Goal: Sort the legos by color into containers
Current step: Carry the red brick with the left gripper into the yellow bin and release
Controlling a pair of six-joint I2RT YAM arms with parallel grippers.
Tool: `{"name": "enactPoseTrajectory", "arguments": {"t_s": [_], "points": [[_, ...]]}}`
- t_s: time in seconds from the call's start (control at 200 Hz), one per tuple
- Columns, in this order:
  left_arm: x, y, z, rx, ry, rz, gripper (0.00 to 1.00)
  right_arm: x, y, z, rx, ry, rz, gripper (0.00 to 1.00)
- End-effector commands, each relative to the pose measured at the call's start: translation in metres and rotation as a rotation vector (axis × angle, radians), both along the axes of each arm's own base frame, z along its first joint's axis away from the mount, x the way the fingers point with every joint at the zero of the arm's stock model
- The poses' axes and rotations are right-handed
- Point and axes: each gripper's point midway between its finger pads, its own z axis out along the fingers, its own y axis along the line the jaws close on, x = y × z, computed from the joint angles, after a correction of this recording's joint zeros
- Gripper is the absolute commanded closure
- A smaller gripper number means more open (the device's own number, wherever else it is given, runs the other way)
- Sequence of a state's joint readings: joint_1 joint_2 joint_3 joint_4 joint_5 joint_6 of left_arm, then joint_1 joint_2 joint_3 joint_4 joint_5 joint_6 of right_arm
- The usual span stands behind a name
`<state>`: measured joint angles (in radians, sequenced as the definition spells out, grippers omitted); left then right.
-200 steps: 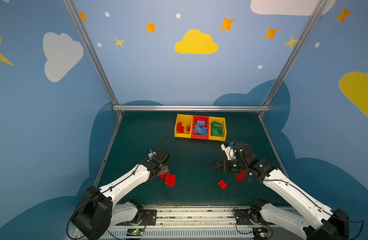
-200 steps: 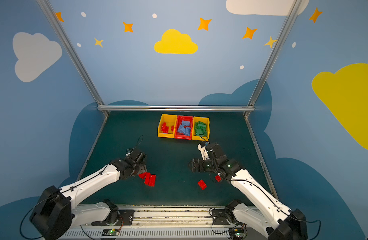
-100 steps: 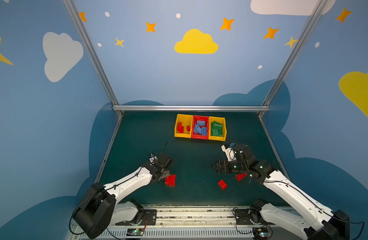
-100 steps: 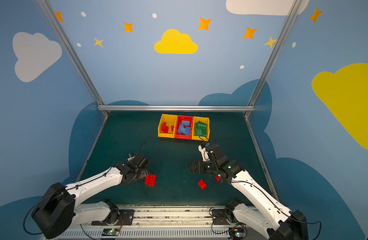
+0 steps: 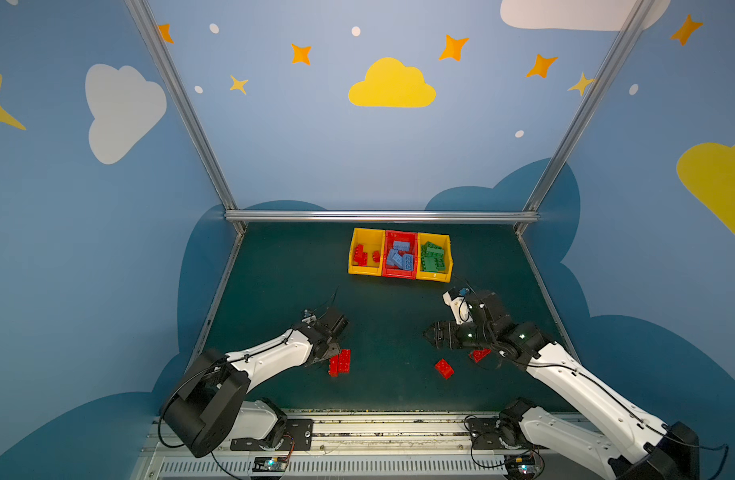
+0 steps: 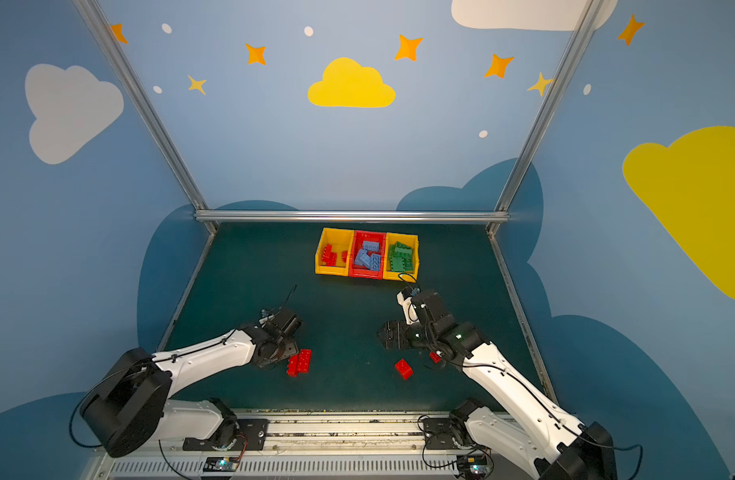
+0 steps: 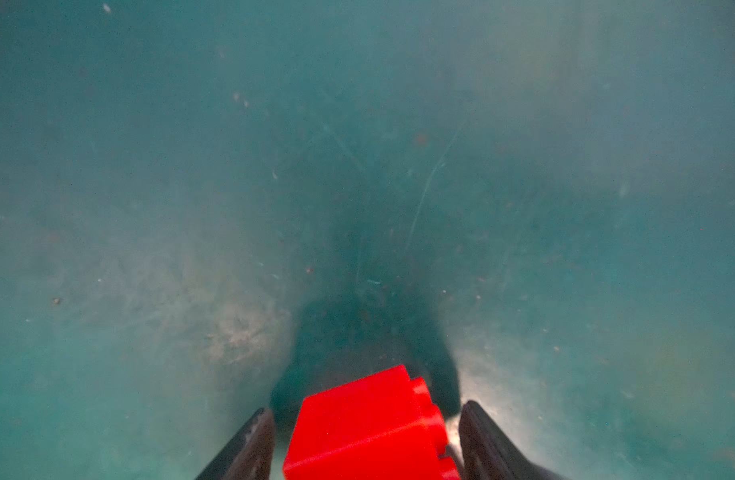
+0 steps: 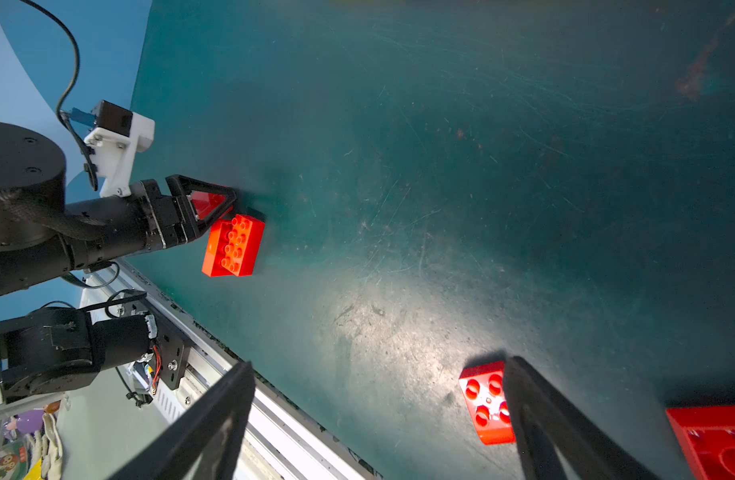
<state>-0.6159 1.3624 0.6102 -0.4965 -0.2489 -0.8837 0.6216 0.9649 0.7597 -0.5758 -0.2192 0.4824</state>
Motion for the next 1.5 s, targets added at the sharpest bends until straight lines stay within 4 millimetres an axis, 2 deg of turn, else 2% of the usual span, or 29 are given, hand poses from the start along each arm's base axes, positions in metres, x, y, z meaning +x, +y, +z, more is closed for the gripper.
{"name": "enactPoseTrajectory", "arguments": {"t_s": [0.0,0.11,0.255,0.38,0.536,0.616,0.716,0.746,0.816,0.951,0.961,0.981,0.986,0.991,1.026,1.171,1.336,1.381,1.457,1.497], "points": [[0.004,0.0,0.001,0.015,0.0,0.013,0.33,-0.003,-0.006,-0.004,-0.017,-0.006,-0.013,0.09],[0.006,0.001,0.0,0.038,0.008,0.021,0.4,-0.003,-0.007,-0.005,-0.02,-0.014,-0.017,0.09],[0.009,0.0,0.0,0.055,0.02,0.015,0.57,-0.002,-0.007,-0.004,-0.021,-0.016,-0.013,0.09],[0.018,-0.001,0.009,0.081,0.01,0.008,0.7,-0.001,-0.005,-0.001,-0.016,-0.022,-0.008,0.09],[0.043,-0.005,0.033,0.134,-0.017,-0.012,0.72,0.001,-0.004,0.004,-0.013,-0.036,-0.004,0.09],[0.065,-0.015,0.049,0.129,-0.042,-0.033,0.72,0.004,-0.005,0.007,-0.013,-0.05,-0.009,0.09],[0.105,-0.031,0.073,0.109,-0.085,-0.056,0.72,0.008,-0.006,0.01,-0.012,-0.065,-0.02,0.09],[0.115,-0.035,0.076,0.111,-0.081,-0.071,0.72,0.01,-0.006,0.01,-0.01,-0.065,-0.022,0.09],[0.148,-0.05,0.095,0.095,-0.116,-0.095,0.72,0.013,-0.006,0.011,-0.001,-0.065,-0.027,0.09],[0.212,-0.078,0.111,0.075,-0.146,-0.135,0.72,0.02,-0.004,0.01,0.019,-0.049,-0.038,0.09],[0.218,-0.081,0.12,0.062,-0.165,-0.135,0.72,0.021,-0.004,0.01,0.019,-0.047,-0.038,0.09],[0.228,-0.084,0.123,0.056,-0.173,-0.138,0.72,0.022,-0.004,0.009,0.022,-0.044,-0.041,0.09],[0.228,-0.083,0.113,0.065,-0.152,-0.14,0.72,0.023,-0.004,0.009,0.022,-0.043,-0.042,0.09],[0.232,-0.085,0.12,0.055,-0.168,-0.14,0.72,0.023,-0.004,0.009,0.021,-0.041,-0.042,0.09],[0.249,-0.09,0.126,0.041,-0.183,-0.144,0.72,0.026,-0.004,0.008,0.023,-0.035,-0.046,0.09],[0.307,-0.108,0.119,0.008,-0.195,-0.166,0.72,0.038,-0.003,0.002,0.034,-0.005,-0.062,0.09],[0.353,-0.124,0.106,-0.045,-0.245,-0.188,0.69,0.051,-0.003,-0.001,0.019,0.031,-0.087,0.09],[0.364,-0.13,0.101,-0.065,-0.27,-0.204,0.63,0.054,-0.003,-0.002,0.015,0.037,-0.092,0.09],[0.375,-0.138,0.097,-0.103,-0.307,-0.22,0.39,0.058,-0.004,-0.001,0.013,0.041,-0.096,0.09],[0.378,-0.14,0.099,-0.114,-0.322,-0.22,0.32,0.059,-0.004,-0.001,0.011,0.043,-0.099,0.09]]}}
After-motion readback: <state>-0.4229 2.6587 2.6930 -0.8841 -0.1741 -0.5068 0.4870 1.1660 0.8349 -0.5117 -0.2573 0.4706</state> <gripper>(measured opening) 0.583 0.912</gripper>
